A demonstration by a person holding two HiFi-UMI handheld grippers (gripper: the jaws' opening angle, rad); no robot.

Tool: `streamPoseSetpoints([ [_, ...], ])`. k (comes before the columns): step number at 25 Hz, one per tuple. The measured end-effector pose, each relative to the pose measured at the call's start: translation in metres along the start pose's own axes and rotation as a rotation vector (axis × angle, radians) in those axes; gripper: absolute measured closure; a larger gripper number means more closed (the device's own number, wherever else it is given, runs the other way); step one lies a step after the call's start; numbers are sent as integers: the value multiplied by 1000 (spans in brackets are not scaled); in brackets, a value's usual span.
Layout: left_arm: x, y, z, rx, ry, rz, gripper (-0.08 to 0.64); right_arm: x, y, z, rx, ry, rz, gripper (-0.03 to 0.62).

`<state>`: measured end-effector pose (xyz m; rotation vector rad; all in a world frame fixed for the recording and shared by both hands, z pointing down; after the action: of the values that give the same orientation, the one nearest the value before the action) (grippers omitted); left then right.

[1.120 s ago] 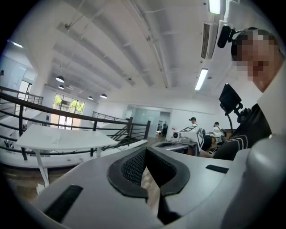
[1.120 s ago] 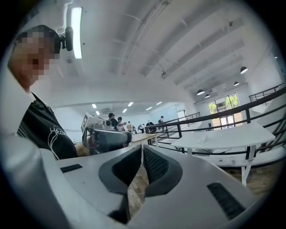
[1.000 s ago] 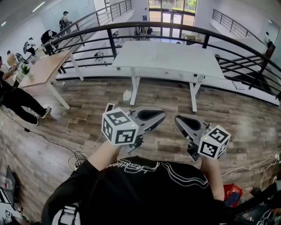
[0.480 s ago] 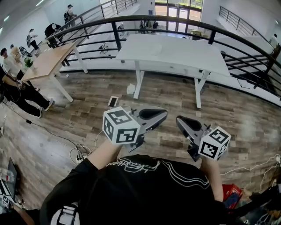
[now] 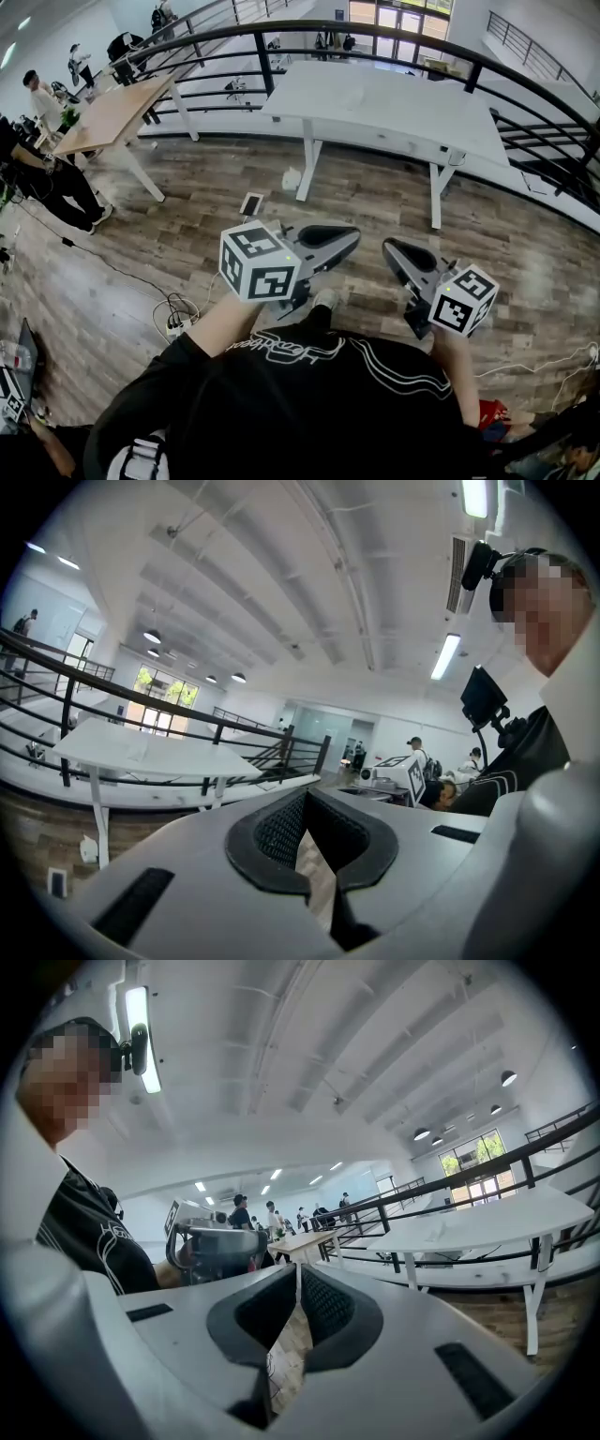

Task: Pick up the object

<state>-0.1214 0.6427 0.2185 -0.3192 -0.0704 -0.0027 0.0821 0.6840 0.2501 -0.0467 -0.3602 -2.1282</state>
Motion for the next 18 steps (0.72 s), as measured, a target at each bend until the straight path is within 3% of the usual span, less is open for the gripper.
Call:
streamPoseSetpoints([
  [10, -6, -66, -1, -17, 17, 1, 554, 61, 30, -5, 12, -19, -12, 571],
  [18, -6, -179, -21, -54, 16, 28, 554, 147, 85, -18, 38, -53, 20, 571],
])
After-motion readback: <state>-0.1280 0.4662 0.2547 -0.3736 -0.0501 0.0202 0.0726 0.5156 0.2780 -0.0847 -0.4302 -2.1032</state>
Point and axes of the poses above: the fingertips, and each gripper's own axes: x forward along the fingers, y to its right, z out of its underside, the point moved 9 cm from there along -x, backward along the fingers, and after that the axes turned 15 degrees about z, right-handed, at the moved point
